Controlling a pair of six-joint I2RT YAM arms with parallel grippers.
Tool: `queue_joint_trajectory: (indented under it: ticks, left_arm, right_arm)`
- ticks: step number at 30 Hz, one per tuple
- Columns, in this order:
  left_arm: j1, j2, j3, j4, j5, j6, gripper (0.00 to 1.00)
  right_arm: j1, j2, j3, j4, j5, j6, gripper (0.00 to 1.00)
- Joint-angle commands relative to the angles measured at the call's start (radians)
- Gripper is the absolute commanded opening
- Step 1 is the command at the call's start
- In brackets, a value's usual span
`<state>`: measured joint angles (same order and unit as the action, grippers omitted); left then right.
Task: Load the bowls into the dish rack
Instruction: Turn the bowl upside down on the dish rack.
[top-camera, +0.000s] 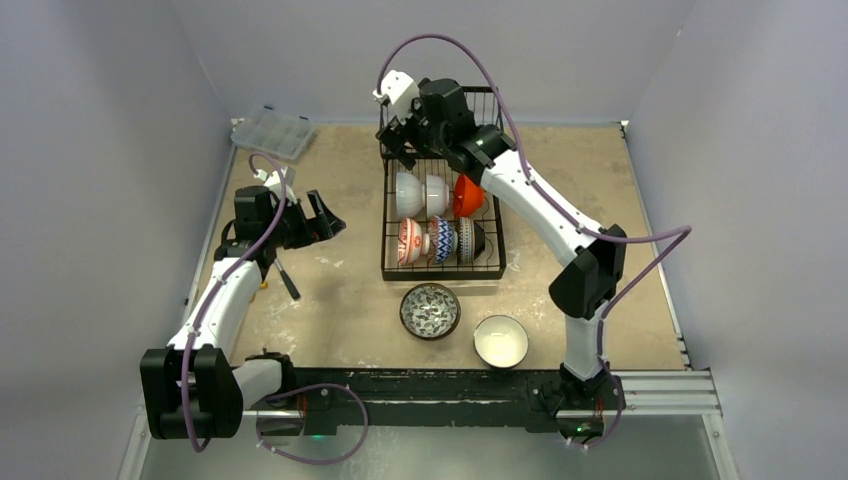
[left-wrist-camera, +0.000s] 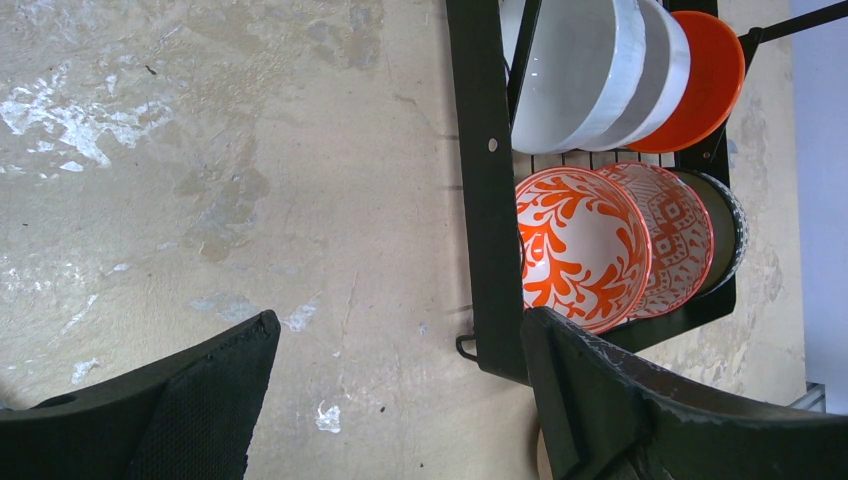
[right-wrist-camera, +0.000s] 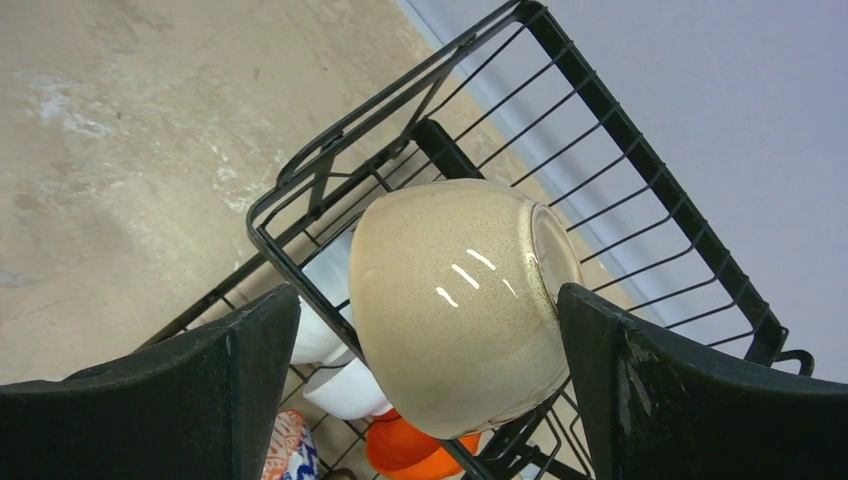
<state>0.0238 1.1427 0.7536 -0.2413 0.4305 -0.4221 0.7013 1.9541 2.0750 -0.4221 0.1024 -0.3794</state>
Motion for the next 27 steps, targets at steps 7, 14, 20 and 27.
queue_joint_trajectory:
  ticks: [7, 14, 20, 27]
  left_arm:
    - [-0.004, -0.020, 0.003, 0.037, 0.000, 0.029, 0.89]
    - [-0.004, -0.020, 0.004, 0.038, 0.002, 0.029, 0.89]
    - [-0.004, -0.021, 0.003, 0.039, 0.003, 0.028, 0.89]
    - [-0.004, -0.018, 0.003, 0.041, 0.005, 0.028, 0.89]
  right_arm:
    - [0.009, -0.113, -0.047, 0.008, -0.217, 0.164, 0.99]
    - [-0.089, -0.155, -0.074, 0.081, -0.350, 0.326, 0.99]
    - [-0.139, -0.151, -0.071, 0.074, -0.256, 0.422, 0.99]
    - [-0.217, -0.106, -0.047, 0.028, -0.280, 0.548, 0.99]
